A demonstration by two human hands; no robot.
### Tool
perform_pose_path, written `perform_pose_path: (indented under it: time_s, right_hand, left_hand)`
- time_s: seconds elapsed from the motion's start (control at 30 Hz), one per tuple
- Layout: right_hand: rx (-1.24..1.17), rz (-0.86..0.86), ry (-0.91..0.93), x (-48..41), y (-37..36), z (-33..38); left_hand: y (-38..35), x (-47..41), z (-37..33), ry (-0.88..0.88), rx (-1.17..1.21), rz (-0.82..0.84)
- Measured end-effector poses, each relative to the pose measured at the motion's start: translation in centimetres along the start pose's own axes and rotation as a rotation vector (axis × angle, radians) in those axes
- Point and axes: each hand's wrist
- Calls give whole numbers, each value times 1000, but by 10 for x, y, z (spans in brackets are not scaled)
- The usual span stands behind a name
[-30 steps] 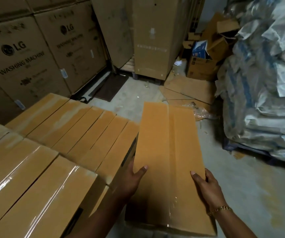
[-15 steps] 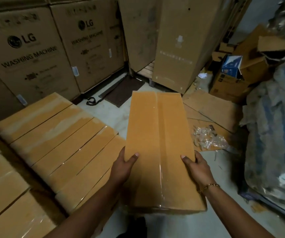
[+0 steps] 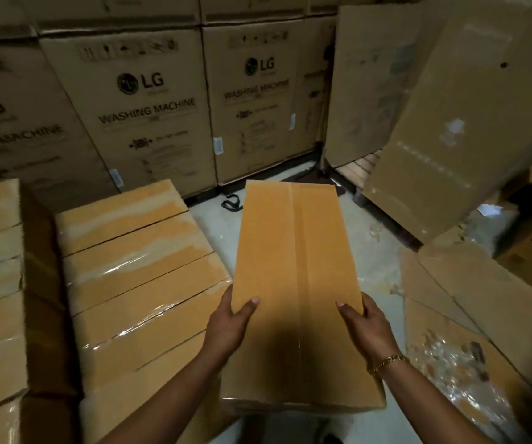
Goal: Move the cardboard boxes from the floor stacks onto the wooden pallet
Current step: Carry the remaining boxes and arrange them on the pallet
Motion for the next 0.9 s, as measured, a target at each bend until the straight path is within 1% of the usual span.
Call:
perform_pose_path:
  time_s: [0.2,0.4,0.63,0.8,0.9]
  right_hand:
    - [148,216,123,-138,4,54]
    - [309,497,249,-218,-18,104]
    - [498,798,382,-236,-90,132]
    - [629,964,474,-222,-138,133]
    - [722,1062,542,-220,-159,133]
  left_hand:
    - [-22,-60,-18,98,113,-276]
    - [-41,-67,-25,214,243,-553]
    - [-50,-29,-3,334,394,-846]
    - [-66,-1,31,411,504,-972]
    - [-80,10,39,449,585,-1041]
Point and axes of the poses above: each hand's wrist, its own x-axis away from the middle knuckle, its own y-axis out of the back of the hand, z = x × y, and after that the axes turned 5 degrees about z, right-handed
